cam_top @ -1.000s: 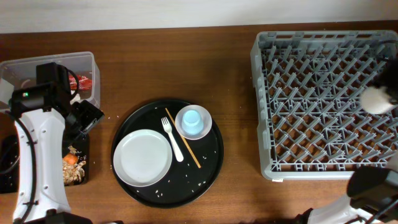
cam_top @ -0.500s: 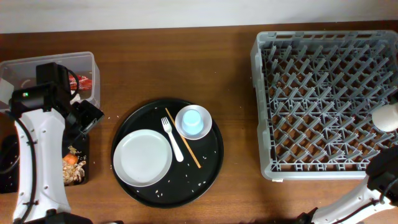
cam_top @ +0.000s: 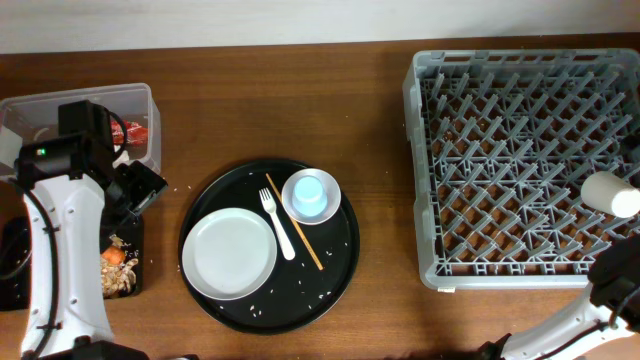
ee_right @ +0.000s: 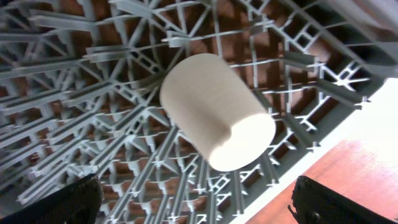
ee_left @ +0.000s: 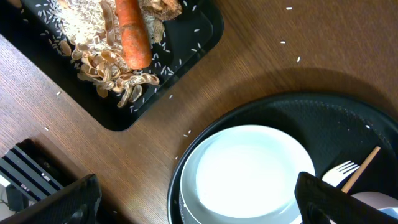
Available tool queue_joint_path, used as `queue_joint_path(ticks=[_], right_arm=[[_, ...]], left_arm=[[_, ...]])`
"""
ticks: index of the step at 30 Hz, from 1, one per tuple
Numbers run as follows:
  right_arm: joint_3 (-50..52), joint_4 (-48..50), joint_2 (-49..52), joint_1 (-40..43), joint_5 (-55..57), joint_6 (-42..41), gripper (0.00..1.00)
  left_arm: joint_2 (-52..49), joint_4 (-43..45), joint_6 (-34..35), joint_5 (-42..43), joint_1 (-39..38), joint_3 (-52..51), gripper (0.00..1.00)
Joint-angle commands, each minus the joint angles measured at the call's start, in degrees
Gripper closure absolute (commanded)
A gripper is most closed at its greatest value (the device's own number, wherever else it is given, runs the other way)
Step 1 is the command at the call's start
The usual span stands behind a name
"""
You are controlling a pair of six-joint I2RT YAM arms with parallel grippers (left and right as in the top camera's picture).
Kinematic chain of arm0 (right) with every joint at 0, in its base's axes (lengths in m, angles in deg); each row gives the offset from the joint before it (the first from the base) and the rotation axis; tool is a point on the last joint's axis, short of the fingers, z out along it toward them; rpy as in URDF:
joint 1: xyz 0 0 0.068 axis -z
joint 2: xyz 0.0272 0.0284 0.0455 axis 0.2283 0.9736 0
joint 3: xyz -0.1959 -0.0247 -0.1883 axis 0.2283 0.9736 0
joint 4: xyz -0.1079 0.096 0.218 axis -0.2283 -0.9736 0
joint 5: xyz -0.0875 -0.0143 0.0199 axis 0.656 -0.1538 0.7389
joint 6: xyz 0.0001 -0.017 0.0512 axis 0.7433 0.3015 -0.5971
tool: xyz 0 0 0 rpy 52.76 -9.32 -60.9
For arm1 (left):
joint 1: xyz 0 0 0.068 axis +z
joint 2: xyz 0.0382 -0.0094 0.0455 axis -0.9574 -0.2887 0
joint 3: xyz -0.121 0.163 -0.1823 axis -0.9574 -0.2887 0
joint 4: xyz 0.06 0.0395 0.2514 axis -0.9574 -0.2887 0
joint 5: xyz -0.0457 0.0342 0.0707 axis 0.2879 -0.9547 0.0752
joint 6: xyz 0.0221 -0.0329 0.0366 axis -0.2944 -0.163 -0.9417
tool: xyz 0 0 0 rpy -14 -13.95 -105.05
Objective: Sort waste into correct bins and load items into the dishwasher rack
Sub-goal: 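Carry the white cup to the rack and set it at the right side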
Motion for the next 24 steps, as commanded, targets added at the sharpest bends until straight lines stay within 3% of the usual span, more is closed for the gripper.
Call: queue_joint_path(ticks=[1,2,3,4,5,6,11,24], right_arm=[[-0.94,-0.48,-7.34,-0.68,-0.68,-0.74,0.00],[-0.94,-1.40,-7.69,-0.70,4.26,-3.43,0.12],[-0.92,-2.71,-7.37,-0.61,9.09,-5.53,0.35],[-0.79,-4.09,-6.58,-0.59,11.76,-6.86,0.73],[-0.28,-4.72,-5.75,-0.59,11.78,-6.88,0.90],[0.63,-4.72,-5.38,-0.59,12.50,-6.91,0.96],[8.61,0.81,-4.79,-0.61,15.34,-9.44,0.96],[9.49,5.40,2.32,-0.70,8.94,-7.52,0.96]], left_arm=[[-0.22,-0.07,0.72,-0.83,0.24,-0.07,0.01],[-0.22,-0.07,0.72,-0.83,0.24,-0.07,0.01],[-0.22,-0.07,0.72,-0.83,0.24,-0.07,0.01],[-0.22,-0.07,0.72,-0.83,0.24,-0.07,0.01],[-0.22,-0.07,0.70,-0.83,0.24,-0.07,0.01],[-0.22,-0.07,0.72,-0.83,0.24,-0.07,0.01],[-0.22,-0.07,0.72,-0.83,0.24,-0.07,0.01],[-0.22,-0.07,0.70,-0.83,0.24,-0.07,0.01]])
